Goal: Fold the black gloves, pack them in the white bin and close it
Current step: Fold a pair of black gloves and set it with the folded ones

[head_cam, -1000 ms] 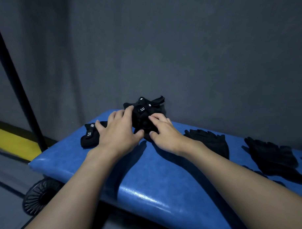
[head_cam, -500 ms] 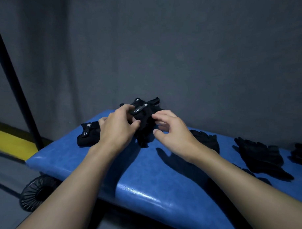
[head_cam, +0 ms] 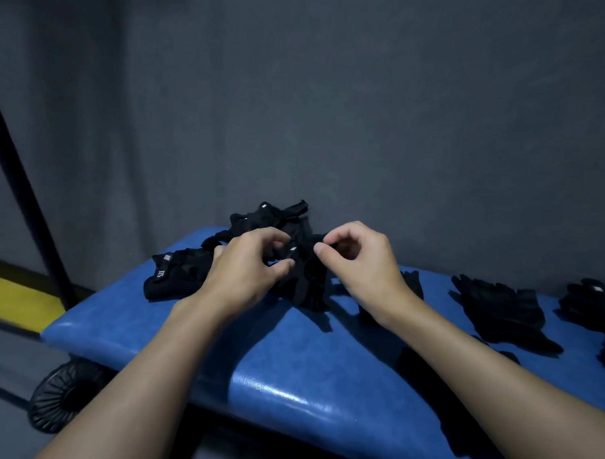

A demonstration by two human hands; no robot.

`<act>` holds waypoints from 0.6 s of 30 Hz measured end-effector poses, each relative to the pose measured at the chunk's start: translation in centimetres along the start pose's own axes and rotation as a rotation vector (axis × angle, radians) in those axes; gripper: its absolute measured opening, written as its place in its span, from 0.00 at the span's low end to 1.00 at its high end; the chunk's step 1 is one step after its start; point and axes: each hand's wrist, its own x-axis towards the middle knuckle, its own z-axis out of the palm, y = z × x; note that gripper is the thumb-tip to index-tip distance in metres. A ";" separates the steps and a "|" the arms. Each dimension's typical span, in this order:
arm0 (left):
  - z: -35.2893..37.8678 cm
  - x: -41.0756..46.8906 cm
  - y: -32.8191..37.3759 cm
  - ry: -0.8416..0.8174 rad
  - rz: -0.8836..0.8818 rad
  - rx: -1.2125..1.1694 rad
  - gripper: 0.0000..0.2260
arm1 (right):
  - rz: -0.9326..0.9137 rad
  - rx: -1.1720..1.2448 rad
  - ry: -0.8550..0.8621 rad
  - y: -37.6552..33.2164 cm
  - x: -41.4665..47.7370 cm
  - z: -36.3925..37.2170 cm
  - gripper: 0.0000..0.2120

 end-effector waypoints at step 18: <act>0.9 0.0 2.6 -0.094 0.144 -0.111 0.27 | -0.049 -0.082 -0.058 -0.1 -0.7 -3.5 0.19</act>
